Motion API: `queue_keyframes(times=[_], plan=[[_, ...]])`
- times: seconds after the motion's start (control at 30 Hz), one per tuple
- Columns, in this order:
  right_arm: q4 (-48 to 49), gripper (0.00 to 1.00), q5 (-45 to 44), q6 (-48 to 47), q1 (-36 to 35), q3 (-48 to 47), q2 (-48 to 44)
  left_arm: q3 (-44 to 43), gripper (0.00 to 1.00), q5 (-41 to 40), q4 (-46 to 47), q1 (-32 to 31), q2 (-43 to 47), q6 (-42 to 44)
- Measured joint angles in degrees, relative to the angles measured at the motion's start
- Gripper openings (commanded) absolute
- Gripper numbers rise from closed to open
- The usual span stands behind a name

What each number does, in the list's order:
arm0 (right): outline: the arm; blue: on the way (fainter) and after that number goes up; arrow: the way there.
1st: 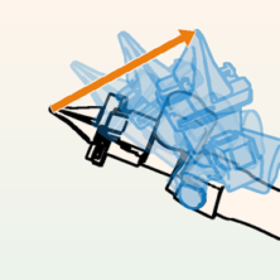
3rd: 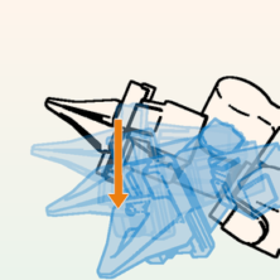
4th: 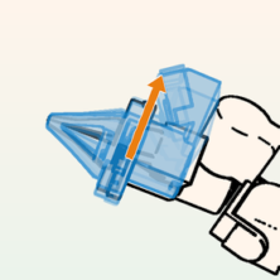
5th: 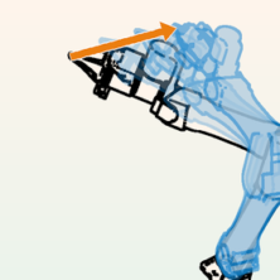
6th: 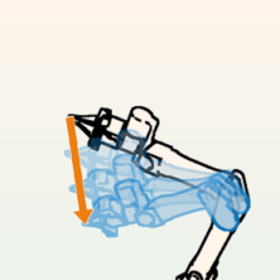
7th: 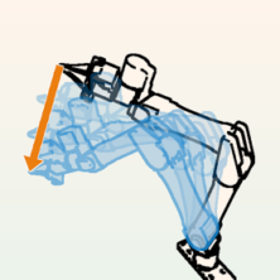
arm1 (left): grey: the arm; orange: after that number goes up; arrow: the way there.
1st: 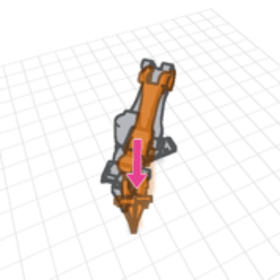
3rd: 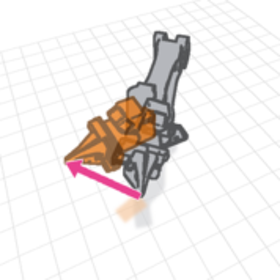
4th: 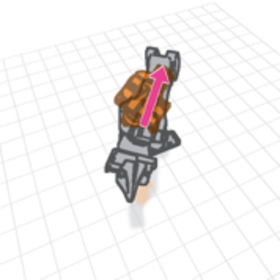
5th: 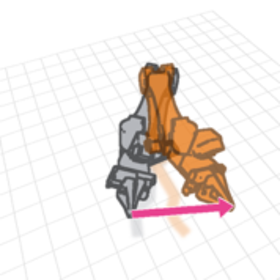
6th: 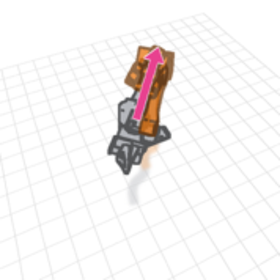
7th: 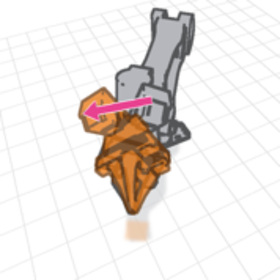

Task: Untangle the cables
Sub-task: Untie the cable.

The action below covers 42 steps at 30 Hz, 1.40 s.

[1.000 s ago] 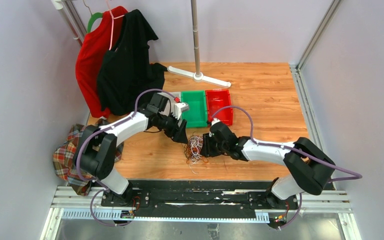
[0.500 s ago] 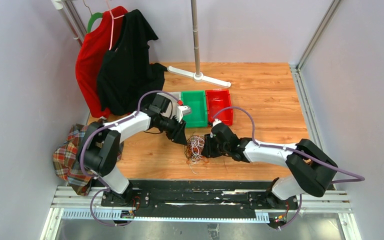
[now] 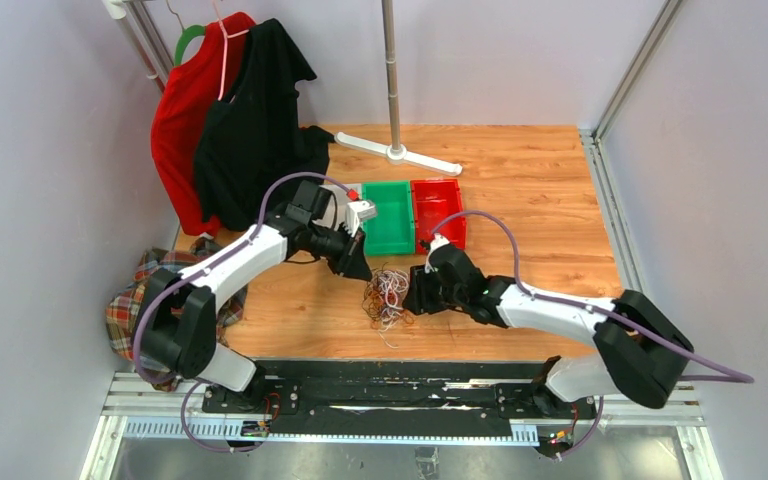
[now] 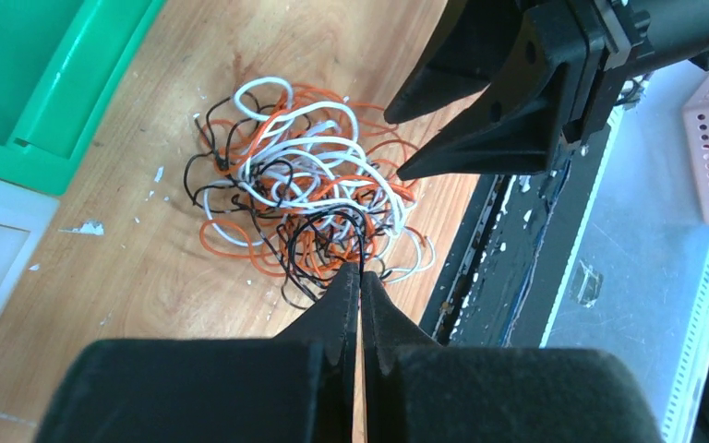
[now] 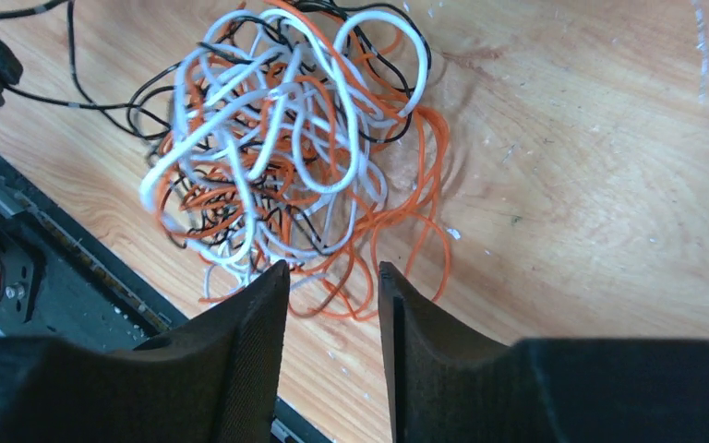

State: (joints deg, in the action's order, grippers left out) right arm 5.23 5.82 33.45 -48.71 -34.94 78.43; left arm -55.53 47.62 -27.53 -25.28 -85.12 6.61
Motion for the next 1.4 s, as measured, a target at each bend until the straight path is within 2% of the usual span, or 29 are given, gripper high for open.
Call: queue_keyframes(times=[0.1, 0.23, 0.33, 0.43, 0.87, 1.13, 1.4], plan=[[-1.66, 0.6, -1.18, -0.9, 0.0, 0.0, -4.46, -1.09, 0.01, -1.2, -1.97, 0.0, 3.06, -0.2], [-2.51, 0.71, -2.8, -3.26, -0.13, -0.02, -11.78, -2.8, 0.01, -2.19, -3.67, -0.02, 7.76, -0.85], [-0.57, 0.71, -4.22, -6.71, -1.55, -0.09, -16.57, -3.65, 0.01, -2.56, -4.61, -0.07, 10.34, -1.25], [2.29, 0.71, -4.57, -10.56, -3.8, -1.33, -17.22, -4.35, 0.01, -2.89, -6.03, -0.17, 11.39, -1.57], [10.14, 0.61, -6.69, -17.88, -6.03, -7.78, -3.34, -10.93, 0.01, -3.56, -13.68, -0.48, 13.9, -3.17], [14.58, 0.63, -9.51, -18.29, -6.03, -11.45, 2.78, -12.79, 0.01, -4.13, -17.31, -0.74, 14.97, -3.26], [20.33, 0.66, -10.86, -17.99, -7.98, -12.11, 4.81, -14.69, 0.01, -4.09, -19.71, -0.83, 15.5, -3.39]])
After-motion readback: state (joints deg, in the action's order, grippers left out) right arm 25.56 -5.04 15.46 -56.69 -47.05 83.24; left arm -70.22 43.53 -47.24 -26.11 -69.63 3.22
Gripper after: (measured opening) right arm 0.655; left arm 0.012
